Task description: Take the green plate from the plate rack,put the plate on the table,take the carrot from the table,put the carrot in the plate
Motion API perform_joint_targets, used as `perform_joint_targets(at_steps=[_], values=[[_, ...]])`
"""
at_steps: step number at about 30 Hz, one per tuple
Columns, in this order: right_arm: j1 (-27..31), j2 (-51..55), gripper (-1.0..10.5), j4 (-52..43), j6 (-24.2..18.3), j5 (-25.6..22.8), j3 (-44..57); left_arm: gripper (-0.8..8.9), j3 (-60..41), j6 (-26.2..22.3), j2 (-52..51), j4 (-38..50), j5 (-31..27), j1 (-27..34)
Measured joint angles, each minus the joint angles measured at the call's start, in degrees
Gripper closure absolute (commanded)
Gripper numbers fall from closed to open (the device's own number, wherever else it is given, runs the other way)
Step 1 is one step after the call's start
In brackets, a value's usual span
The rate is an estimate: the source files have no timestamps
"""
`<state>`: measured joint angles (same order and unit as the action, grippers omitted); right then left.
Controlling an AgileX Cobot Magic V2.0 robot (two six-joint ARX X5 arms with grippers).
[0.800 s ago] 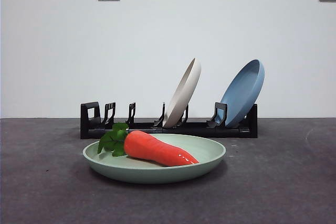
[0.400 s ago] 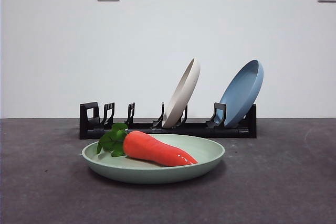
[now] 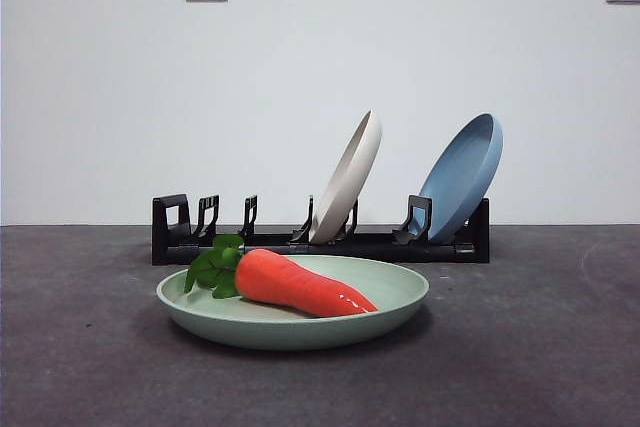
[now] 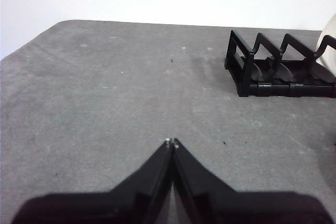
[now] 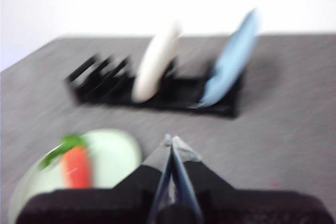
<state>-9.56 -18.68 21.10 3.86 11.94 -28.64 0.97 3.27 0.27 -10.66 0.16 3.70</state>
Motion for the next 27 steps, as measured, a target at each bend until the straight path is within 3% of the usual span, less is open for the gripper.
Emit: perform_joint_targets(at_steps=[8, 18, 27], values=[[6.56, 11.26, 9.5, -13.0, -0.46, -0.28, 15.82, 8.17, 0.0, 0.0, 0.0, 0.0, 0.0, 0.0], [6.58, 17.99, 9.5, -12.87, 0.09, -1.44, 27.5, 8.17, 0.0, 0.02, 0.0, 0.0, 0.0, 0.0], [6.56, 18.4, 9.5, -12.04, 1.53, -1.6, 27.67, 8.17, 0.0, 0.0, 0.0, 0.0, 0.0, 0.0]])
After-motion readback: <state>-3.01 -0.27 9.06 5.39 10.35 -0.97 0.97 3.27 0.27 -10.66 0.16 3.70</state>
